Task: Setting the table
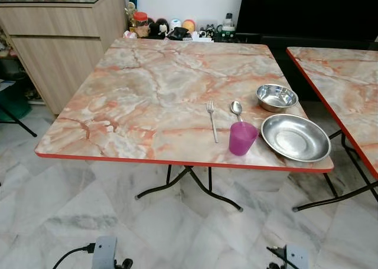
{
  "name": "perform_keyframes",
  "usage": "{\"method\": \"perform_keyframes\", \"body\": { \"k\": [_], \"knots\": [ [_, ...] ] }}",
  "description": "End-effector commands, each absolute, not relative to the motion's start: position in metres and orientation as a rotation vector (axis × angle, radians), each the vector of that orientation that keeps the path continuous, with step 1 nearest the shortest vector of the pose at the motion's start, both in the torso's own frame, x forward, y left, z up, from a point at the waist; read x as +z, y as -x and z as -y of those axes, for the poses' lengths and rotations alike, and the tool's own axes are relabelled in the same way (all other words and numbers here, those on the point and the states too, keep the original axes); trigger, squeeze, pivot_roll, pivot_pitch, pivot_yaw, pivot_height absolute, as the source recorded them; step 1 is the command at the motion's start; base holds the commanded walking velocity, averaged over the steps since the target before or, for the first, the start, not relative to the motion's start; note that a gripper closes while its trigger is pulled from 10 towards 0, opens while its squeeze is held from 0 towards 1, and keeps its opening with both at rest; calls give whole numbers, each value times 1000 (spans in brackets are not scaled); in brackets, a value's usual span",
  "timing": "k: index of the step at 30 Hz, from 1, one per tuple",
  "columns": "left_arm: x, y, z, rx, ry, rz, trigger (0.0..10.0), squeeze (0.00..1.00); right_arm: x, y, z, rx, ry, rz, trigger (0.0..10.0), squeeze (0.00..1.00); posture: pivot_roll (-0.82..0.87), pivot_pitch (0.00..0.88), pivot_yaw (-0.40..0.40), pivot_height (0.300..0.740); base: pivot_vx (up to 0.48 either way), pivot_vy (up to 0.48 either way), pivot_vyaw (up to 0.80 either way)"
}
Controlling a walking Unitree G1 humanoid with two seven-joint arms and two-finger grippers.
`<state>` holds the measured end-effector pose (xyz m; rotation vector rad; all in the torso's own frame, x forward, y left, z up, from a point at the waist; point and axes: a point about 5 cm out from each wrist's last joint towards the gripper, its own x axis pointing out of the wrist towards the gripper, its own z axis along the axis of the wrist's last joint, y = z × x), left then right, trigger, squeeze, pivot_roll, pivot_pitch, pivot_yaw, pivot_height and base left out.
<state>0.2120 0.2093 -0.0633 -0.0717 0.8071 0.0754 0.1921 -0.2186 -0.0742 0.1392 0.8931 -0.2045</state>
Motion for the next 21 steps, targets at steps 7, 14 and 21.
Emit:
{"method": "perform_keyframes", "body": {
  "k": [7, 14, 21],
  "knots": [
    [-67, -206, -212, 91, 85, -828, 10000, 0, -75, -191, 220, -205, -155, -903, 10000, 0, 21, 111, -48, 740, 0, 0, 0],
    [-69, -202, -212, 91, 83, -836, 10000, 0, -74, -191, 220, -203, -156, -897, 10000, 0, 24, 114, -53, 740, 0, 0, 0],
    [-69, -202, -210, 78, 74, -835, 10000, 0, -74, -191, 221, -206, -154, -898, 10000, 0, 23, 114, -55, 740, 0, 0, 0]
  ]
}}
